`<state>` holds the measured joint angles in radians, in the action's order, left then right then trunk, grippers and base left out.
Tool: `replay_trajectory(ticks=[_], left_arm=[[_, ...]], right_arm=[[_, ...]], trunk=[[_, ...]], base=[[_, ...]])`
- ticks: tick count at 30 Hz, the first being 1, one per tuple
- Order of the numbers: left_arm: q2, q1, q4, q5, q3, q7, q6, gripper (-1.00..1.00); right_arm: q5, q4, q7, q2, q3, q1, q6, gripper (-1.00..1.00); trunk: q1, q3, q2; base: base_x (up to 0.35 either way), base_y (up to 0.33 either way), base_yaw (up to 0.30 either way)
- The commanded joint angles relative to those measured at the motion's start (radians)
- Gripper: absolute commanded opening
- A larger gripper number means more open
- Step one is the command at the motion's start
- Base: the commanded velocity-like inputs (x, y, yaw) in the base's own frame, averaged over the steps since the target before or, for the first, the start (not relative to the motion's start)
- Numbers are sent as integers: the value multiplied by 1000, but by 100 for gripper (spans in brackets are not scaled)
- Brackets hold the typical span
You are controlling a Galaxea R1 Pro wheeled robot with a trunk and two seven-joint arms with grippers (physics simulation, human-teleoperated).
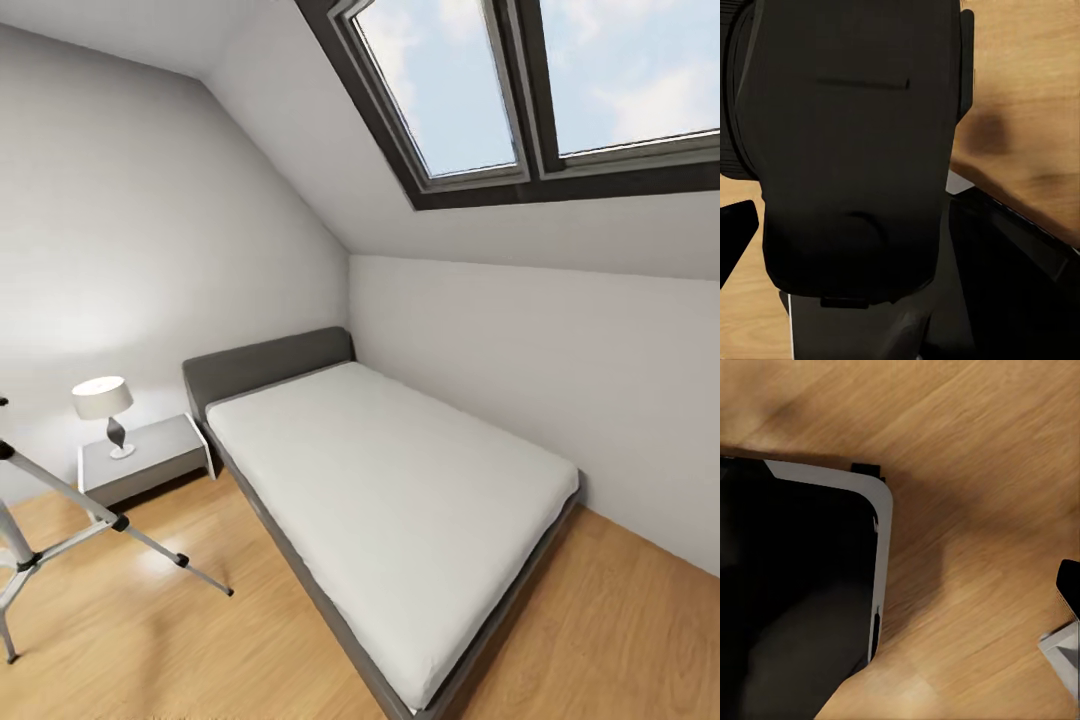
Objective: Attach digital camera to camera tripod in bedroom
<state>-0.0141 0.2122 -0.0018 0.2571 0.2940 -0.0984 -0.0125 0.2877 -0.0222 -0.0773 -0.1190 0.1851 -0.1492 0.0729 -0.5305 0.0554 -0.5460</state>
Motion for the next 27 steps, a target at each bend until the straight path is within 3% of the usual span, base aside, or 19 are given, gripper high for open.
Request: replay_trajectory(ticks=[1, 27], left_arm=[[0, 1, 0, 10, -3, -1, -1, -100], [0, 1, 0, 10, -3, -1, -1, -100]], right_arm=[[8, -2, -2, -1, 8, -1, 5, 100], [14, -3, -4, -1, 10, -1, 5, 100]], trunk=[[0, 2, -2], [0, 2, -2]], base=[[0, 0, 288], [0, 0, 288]])
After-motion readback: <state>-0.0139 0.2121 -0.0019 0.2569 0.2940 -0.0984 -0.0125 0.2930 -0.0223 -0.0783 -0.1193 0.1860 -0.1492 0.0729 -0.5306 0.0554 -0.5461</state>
